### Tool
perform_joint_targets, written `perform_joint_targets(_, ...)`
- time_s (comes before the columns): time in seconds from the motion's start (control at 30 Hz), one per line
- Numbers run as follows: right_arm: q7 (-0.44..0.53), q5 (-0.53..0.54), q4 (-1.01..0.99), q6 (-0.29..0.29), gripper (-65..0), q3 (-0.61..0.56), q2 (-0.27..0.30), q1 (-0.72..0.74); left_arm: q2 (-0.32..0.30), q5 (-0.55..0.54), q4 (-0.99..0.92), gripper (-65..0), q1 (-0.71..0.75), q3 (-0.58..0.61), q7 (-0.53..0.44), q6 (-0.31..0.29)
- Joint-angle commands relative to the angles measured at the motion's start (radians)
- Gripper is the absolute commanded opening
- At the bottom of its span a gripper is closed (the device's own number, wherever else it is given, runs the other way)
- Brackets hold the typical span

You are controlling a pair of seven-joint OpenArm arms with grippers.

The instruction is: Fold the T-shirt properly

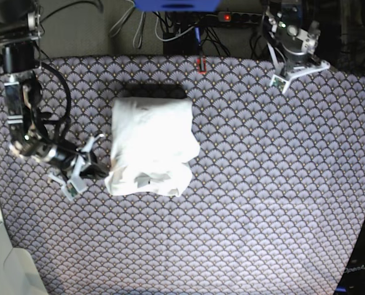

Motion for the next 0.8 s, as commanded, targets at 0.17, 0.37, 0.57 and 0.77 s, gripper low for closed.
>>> perform_joint_targets(0.17, -0.103, 0.011, 0.323, -0.002, -65.0, 0.17, 0.021, -0.195, -0.003, -0.011, 0.015, -59.5, 0.071, -0.001, 0.0, -0.126)
perform_joint_targets(0.37, -0.212, 0.011, 0.517, -0.002, -65.0, 0.322, 0.016, -0.445, -0.017, -0.111, 0.014, -64.5, 0.139, 0.002, -0.012, -0.144)
perform_joint_targets(0.57, -0.163, 0.011, 0.57, -0.002, -65.0, 0.429, 0.014, -0.723, -0.023, -0.157, -0.034, -64.6, 0.229, 0.0, -0.158, -0.136)
perform_joint_targets(0.77, -0.068, -0.033, 0.567, -0.002, -65.0, 0.523, -0.075, -0.937, -0.023, -0.159, -0.301, -64.6, 0.223, -0.001, -0.319, -0.136)
